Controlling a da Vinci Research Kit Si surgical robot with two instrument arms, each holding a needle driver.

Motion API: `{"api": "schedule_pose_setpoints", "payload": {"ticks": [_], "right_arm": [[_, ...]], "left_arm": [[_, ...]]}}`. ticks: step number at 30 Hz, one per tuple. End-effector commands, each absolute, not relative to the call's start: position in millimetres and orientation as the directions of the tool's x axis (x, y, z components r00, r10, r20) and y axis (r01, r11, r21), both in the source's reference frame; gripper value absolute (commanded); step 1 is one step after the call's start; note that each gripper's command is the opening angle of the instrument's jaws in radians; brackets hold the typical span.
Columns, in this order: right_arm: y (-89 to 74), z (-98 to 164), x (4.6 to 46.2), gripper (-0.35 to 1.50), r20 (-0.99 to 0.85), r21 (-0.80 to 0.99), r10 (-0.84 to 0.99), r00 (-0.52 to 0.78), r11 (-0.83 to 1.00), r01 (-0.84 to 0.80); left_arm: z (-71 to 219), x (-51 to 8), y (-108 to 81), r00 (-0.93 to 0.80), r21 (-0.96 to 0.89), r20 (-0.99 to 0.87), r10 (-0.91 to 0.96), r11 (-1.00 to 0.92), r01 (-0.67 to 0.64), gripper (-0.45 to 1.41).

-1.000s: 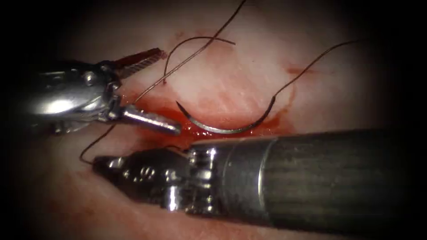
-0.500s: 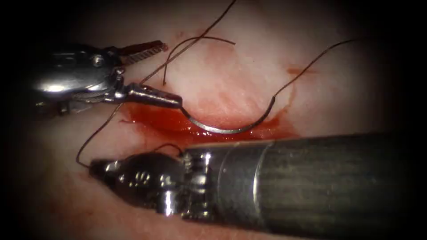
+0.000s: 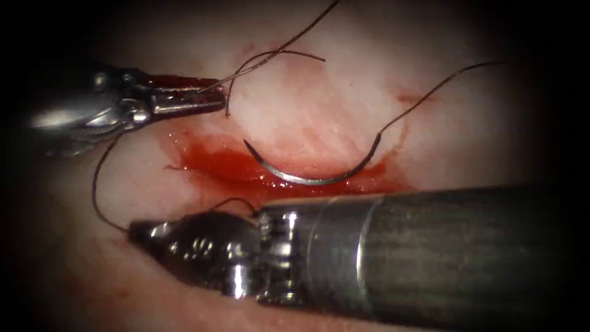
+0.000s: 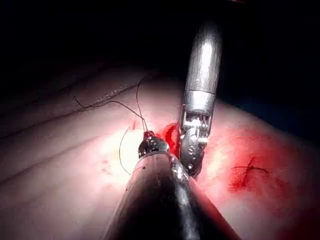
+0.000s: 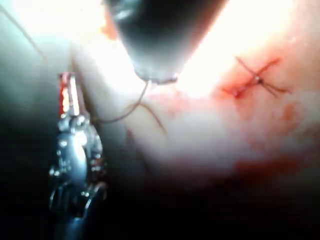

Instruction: Wound Closure

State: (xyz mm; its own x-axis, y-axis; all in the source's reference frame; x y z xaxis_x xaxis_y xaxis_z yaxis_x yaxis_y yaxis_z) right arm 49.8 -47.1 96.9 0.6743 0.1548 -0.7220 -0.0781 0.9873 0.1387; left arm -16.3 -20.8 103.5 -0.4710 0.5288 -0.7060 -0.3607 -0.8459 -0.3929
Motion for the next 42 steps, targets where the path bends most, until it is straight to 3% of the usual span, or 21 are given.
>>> {"api": "schedule_pose_setpoints", "payload": {"ticks": [1, 8, 22, 25, 29, 31, 33, 36, 40, 42], "right_arm": [[-47.1, 97.1, 50.2, -0.35, -0.723, 0.138, 0.154, 0.673, 0.987, -0.077], [-47.1, 96.7, 49.0, -0.35, -0.726, 0.137, 0.152, 0.671, 0.988, -0.076], [-44.4, 92.3, 42.0, -0.35, -0.805, 0.155, 0.199, 0.558, 0.98, -0.127], [-43.9, 92.1, 41.4, 0.32, -0.819, 0.187, 0.23, 0.526, 0.973, -0.135], [-43.1, 91.8, 40.5, 0.98, -0.833, 0.249, 0.274, 0.481, 0.962, -0.115], [-42.6, 91.4, 40.2, 1.18, -0.836, 0.278, 0.303, 0.457, 0.953, -0.122], [-42.2, 90.9, 39.9, 1.26, -0.843, 0.303, 0.319, 0.433, 0.947, -0.109], [-41.8, 90.1, 39.2, 1.26, -0.851, 0.336, 0.337, 0.403, 0.939, -0.076], [-40.9, 89.3, 38.3, 1.06, -0.851, 0.36, 0.354, 0.388, 0.931, -0.06], [-39.7, 89.7, 38.2, 0.42, -0.855, 0.358, 0.36, 0.374, 0.931, -0.077]], "left_arm": [[103.8, -16.6, -20.8, -0.473, -0.386, -0.714, 0.516, -0.854, -0.35, -0.45], [103.0, -15.2, -20.0, -0.469, -0.373, -0.723, 0.508, -0.858, -0.353, -0.45], [104.2, -11.2, -17.3, -0.403, -0.341, -0.775, 0.487, -0.859, -0.383, -0.45], [104.7, -11.3, -17.0, -0.365, -0.354, -0.794, 0.486, -0.858, -0.371, -0.45], [105.5, -11.1, -16.5, -0.303, -0.369, -0.823, 0.48, -0.858, -0.357, -0.45], [106.0, -10.9, -16.2, -0.275, -0.373, -0.836, 0.476, -0.858, -0.352, -0.45], [106.4, -10.7, -16.0, -0.255, -0.372, -0.844, 0.472, -0.858, -0.354, -0.45], [107.2, -10.6, -15.9, -0.228, -0.369, -0.859, 0.459, -0.863, -0.346, -0.45], [107.7, -10.8, -15.9, -0.196, -0.386, -0.862, 0.467, -0.857, -0.342, -0.45], [107.6, -11.2, -16.0, -0.181, -0.395, -0.864, 0.47, -0.856, -0.334, -0.45]]}}
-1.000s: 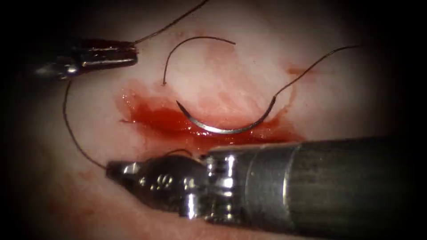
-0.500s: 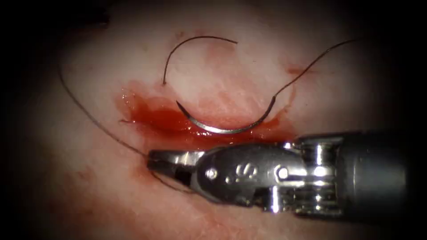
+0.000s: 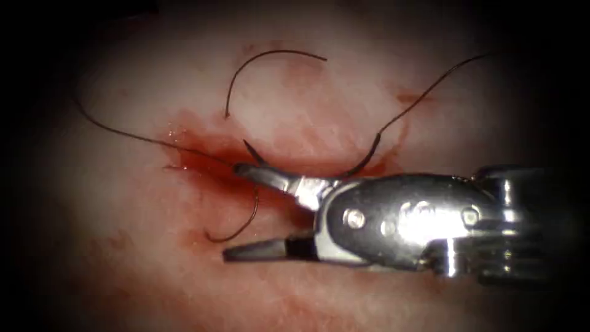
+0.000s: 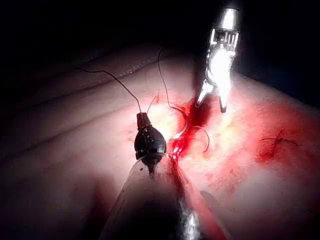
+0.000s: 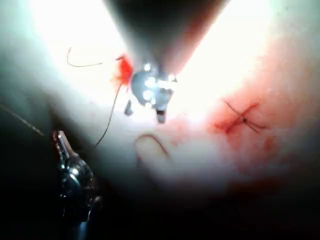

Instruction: Wound Closure

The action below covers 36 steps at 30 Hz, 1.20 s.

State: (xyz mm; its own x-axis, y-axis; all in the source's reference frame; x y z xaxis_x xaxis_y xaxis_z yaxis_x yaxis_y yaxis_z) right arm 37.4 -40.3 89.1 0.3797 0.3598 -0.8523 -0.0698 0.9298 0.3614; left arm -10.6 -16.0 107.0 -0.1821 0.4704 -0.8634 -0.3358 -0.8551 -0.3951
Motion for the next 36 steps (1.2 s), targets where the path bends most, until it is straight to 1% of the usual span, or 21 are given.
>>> {"api": "schedule_pose_setpoints", "payload": {"ticks": [1, 2, 8, 12, 18, 21, 28, 32, 36], "right_arm": [[-39.0, 90.1, 38.2, -0.18, -0.856, 0.357, 0.362, 0.37, 0.93, -0.083], [-38.5, 90.6, 38.3, -0.35, -0.854, 0.359, 0.369, 0.367, 0.928, -0.097], [-34.8, 94.5, 39.5, -0.35, -0.845, 0.316, 0.367, 0.389, 0.93, -0.19], [-33.6, 97.7, 41.5, -0.35, -0.846, 0.292, 0.358, 0.395, 0.931, -0.217], [-34.0, 102.0, 45.6, -0.35, -0.849, 0.284, 0.337, 0.408, 0.941, -0.185], [-34.2, 102.9, 47.1, -0.35, -0.853, 0.285, 0.329, 0.405, 0.944, -0.168], [-35.2, 105.5, 52.1, -0.35, -0.865, 0.302, 0.311, 0.393, 0.949, -0.087], [-36.5, 106.2, 53.1, -0.35, -0.86, 0.344, 0.334, 0.386, 0.938, -0.045], [-37.4, 105.8, 53.2, -0.35, -0.857, 0.374, 0.35, 0.378, 0.927, -0.012]], "left_arm": [[107.4, -11.4, -16.1, -0.173, -0.397, -0.866, 0.469, -0.856, -0.33, -0.45], [107.2, -11.5, -16.2, -0.169, -0.399, -0.867, 0.469, -0.856, -0.328, -0.45], [105.3, -12.8, -16.9, -0.153, -0.413, -0.868, 0.472, -0.858, -0.305, -0.45], [104.2, -13.8, -17.5, -0.141, -0.43, -0.865, 0.481, -0.856, -0.286, -0.45], [103.3, -15.1, -18.2, -0.105, -0.496, -0.842, 0.529, -0.836, -0.233, -0.45], [103.3, -15.4, -18.1, -0.096, -0.512, -0.835, 0.541, -0.83, -0.223, -0.45], [103.1, -15.4, -17.4, -0.048, -0.553, -0.818, 0.574, -0.806, -0.21, -0.45], [102.7, -15.1, -16.7, -0.03, -0.565, -0.813, 0.582, -0.8, -0.204, -0.45], [102.7, -15.1, -15.8, -0.018, -0.57, -0.811, 0.585, -0.797, -0.202, -0.45]]}}
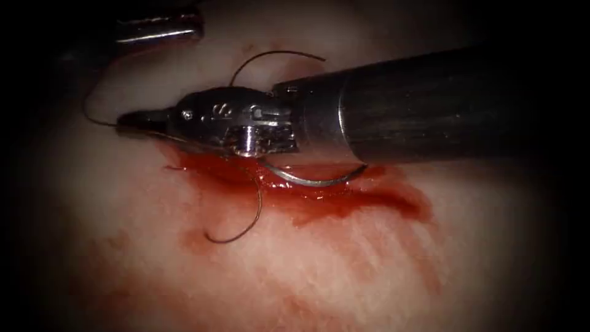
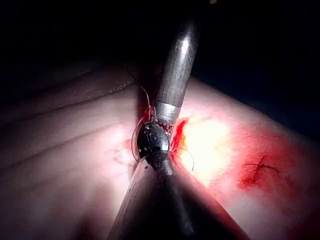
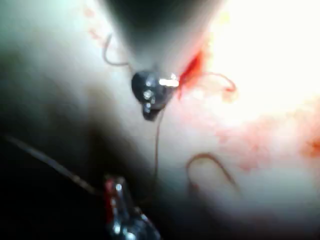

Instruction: Wound Closure

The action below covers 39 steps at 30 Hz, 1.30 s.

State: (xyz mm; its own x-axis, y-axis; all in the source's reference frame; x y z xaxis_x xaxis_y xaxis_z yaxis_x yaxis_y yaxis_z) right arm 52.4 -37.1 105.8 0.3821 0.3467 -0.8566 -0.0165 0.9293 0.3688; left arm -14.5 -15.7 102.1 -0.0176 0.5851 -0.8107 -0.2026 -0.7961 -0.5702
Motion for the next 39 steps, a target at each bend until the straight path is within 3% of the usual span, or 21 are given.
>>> {"api": "schedule_pose_setpoints", "payload": {"ticks": [1, 18, 29, 39], "right_arm": [[-37.6, 105.7, 53.2, -0.35, -0.857, 0.385, 0.359, 0.369, 0.923, -0.004], [-38.5, 100.5, 51.7, -0.35, -0.869, 0.492, 0.476, 0.136, 0.859, 0.137], [-39.0, 99.8, 49.9, -0.35, -0.846, 0.534, 0.529, 0.071, 0.833, 0.146], [-39.7, 100.0, 50.0, -0.35, -0.816, 0.578, 0.57, 0.097, 0.803, 0.143]], "left_arm": [[102.9, -15.2, -15.5, -0.014, -0.57, -0.811, 0.585, -0.796, -0.201, -0.45], [113.6, -13.4, -13.4, -0.008, -0.521, -0.848, 0.531, -0.835, -0.176, -0.45], [120.1, -12.1, -12.3, 0.012, -0.471, -0.877, 0.48, -0.857, -0.208, -0.45], [119.3, -12.3, -11.6, 0.033, -0.481, -0.873, 0.486, -0.848, -0.225, -0.45]]}}
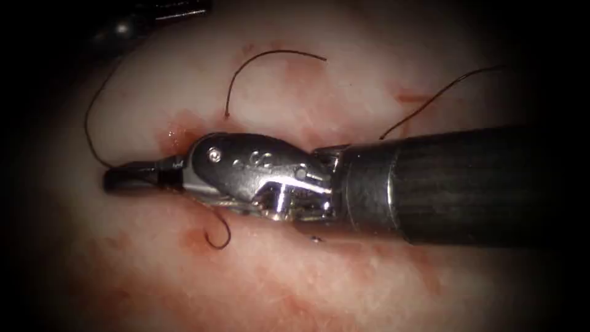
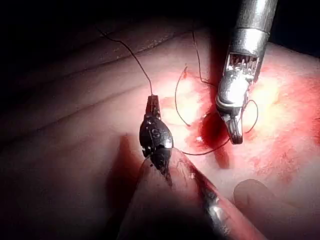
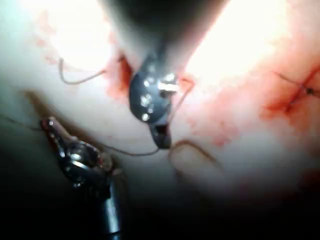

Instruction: Wound Closure

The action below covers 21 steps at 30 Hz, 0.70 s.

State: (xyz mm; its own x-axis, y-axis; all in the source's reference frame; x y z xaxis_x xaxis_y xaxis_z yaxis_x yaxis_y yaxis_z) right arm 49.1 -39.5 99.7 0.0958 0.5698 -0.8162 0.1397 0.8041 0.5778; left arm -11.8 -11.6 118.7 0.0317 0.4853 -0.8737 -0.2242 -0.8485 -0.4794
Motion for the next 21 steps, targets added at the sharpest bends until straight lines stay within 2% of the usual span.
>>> {"api": "schedule_pose_setpoints", "payload": {"ticks": [1, 16, 21], "right_arm": [[-39.8, 99.9, 50.1, -0.35, -0.816, 0.578, 0.57, 0.097, 0.803, 0.145], [-41.1, 98.8, 49.9, -0.35, -0.796, 0.605, 0.599, 0.089, 0.779, 0.165], [-41.1, 98.7, 49.6, -0.35, -0.792, 0.605, 0.609, 0.037, 0.777, 0.174]], "left_arm": [[119.3, -12.4, -11.4, 0.039, -0.482, -0.873, 0.486, -0.846, -0.228, -0.45], [121.2, -13.9, -9.3, 0.083, -0.452, -0.891, 0.447, -0.852, -0.263, -0.45], [121.9, -13.8, -9.3, 0.098, -0.427, -0.904, 0.416, -0.865, -0.263, -0.45]]}}
